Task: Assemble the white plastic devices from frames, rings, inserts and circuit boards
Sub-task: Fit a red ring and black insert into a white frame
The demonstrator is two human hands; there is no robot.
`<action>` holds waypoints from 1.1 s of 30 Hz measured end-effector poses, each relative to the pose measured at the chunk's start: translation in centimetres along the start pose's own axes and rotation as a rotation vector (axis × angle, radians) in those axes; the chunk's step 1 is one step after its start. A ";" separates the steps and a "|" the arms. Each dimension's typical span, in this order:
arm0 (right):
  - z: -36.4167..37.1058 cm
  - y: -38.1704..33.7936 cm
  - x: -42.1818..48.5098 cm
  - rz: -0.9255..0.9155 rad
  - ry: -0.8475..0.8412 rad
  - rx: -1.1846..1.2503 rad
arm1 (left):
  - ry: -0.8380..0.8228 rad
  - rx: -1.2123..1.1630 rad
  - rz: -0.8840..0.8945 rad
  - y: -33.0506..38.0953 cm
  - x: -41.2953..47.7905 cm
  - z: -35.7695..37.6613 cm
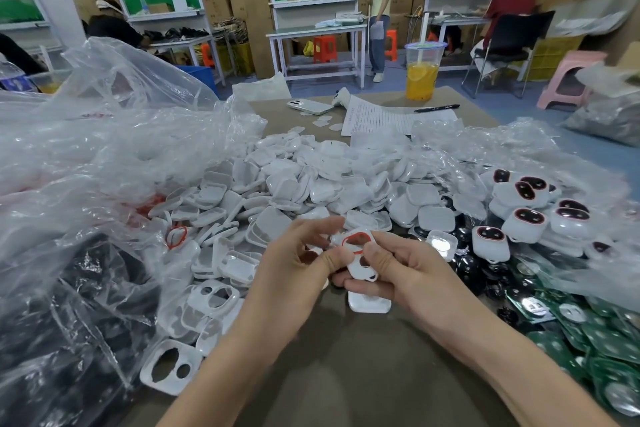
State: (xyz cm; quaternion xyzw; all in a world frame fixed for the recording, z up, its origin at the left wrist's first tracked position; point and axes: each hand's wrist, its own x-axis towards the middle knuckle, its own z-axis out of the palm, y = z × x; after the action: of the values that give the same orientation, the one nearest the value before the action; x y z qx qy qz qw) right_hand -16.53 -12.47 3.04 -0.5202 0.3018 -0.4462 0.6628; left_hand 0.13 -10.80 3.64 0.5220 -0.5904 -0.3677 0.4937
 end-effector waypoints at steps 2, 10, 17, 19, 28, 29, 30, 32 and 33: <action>-0.1 0.1 0.0 0.000 -0.016 -0.008 | -0.065 -0.045 -0.038 0.2 0.2 -0.5; 0.2 0.0 -0.2 -0.040 -0.049 -0.085 | -0.152 -0.082 -0.069 0.6 0.3 -0.7; 0.3 -0.1 -0.4 -0.069 -0.042 -0.135 | -0.176 -0.104 -0.079 0.8 0.3 -1.0; 0.3 -0.2 -0.4 -0.075 -0.044 -0.137 | -0.169 -0.078 -0.053 0.8 0.3 -1.1; 0.3 -0.1 -0.2 -0.064 -0.039 -0.118 | -0.224 -0.092 -0.022 0.7 0.4 -1.7; 0.3 -0.1 -0.2 -0.068 -0.040 -0.109 | -0.223 -0.093 -0.020 0.6 0.3 -1.7; 0.3 -0.1 -0.2 -0.071 -0.039 -0.100 | -0.222 -0.087 -0.013 0.7 0.3 -1.6; 0.2 -0.2 -0.3 -0.076 -0.046 -0.097 | -0.217 -0.064 0.005 0.7 0.2 -1.5; 0.2 -0.1 -0.3 -0.079 -0.053 -0.103 | -0.214 -0.059 0.009 0.7 0.1 -1.3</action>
State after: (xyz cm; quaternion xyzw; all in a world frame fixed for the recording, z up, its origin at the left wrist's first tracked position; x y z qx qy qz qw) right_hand -16.54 -12.18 3.19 -0.5765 0.2860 -0.4421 0.6248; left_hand 1.25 -10.71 4.68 0.4622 -0.6310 -0.4362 0.4449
